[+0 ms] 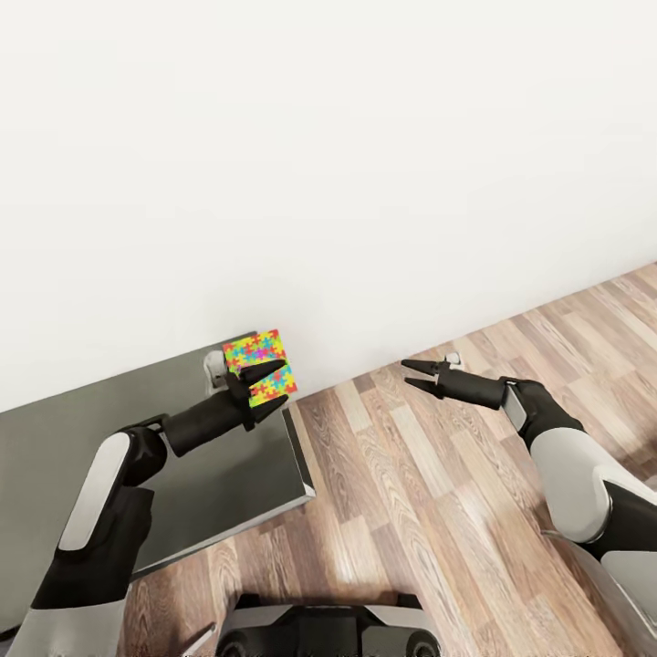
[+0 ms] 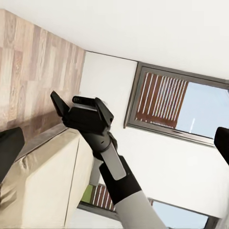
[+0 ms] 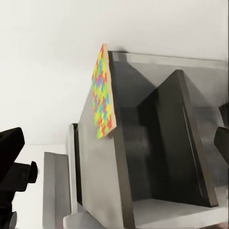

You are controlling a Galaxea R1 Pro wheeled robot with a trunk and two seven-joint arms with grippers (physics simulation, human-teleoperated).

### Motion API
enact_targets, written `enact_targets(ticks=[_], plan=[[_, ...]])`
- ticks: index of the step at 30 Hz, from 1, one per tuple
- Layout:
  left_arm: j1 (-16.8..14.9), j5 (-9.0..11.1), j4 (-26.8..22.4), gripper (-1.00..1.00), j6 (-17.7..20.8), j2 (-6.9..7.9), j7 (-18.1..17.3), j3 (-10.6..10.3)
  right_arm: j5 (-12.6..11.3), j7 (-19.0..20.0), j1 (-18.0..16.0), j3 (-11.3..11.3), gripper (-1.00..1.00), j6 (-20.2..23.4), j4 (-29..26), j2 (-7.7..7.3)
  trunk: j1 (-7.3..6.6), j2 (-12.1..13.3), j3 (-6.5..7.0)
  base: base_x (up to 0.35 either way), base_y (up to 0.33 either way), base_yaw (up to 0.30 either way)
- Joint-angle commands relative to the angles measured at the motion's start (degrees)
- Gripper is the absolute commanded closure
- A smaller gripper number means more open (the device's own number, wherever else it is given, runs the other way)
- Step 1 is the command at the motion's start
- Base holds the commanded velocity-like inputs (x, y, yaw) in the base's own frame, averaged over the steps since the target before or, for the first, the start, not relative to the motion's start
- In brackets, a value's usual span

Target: Put all the toys in the child's room - the three board games (two on the bed and one on the table), the two jigsaw puzzles on the table, and the tennis ball on the table - inside the toy box on the table in the child's room.

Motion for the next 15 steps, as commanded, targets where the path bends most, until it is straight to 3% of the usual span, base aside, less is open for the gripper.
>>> enact_targets(ticks=[1,5,13,15], plan=[[-0.35,0.54,-0.08,-1.0,0.11,-0.11,1.39,-0.52,0.58,-0.58,-0.07,-0.65,-1.0,0.56,0.16,0.08,0.03,-0.1,-0.17,0.0,0.0,0.0],[-1.74,0.45,-0.23,-1.0,-0.09,-0.85,3.73,-2.12,0.37,-3.16,-0.09,-2.09,-1.0,0.74,0.76,0.13,0.03,-0.1,-0.54,0.0,0.0,0.0],[-3.04,0.42,-0.33,-1.0,-0.13,-1.58,4.93,-3.4,0.13,-4.14,-0.1,-3.84,-1.0,0.82,1.06,-0.16,0.03,-0.1,-1.29,0.0,0.0,0.0],[-3.79,0.41,-0.36,-1.0,-0.14,-1.74,5.12,-4.59,0.04,-4.28,-0.1,-4.17,-1.0,0.84,1.12,-0.28,0.03,-0.1,-1.48,0.0,0.0,0.0]])
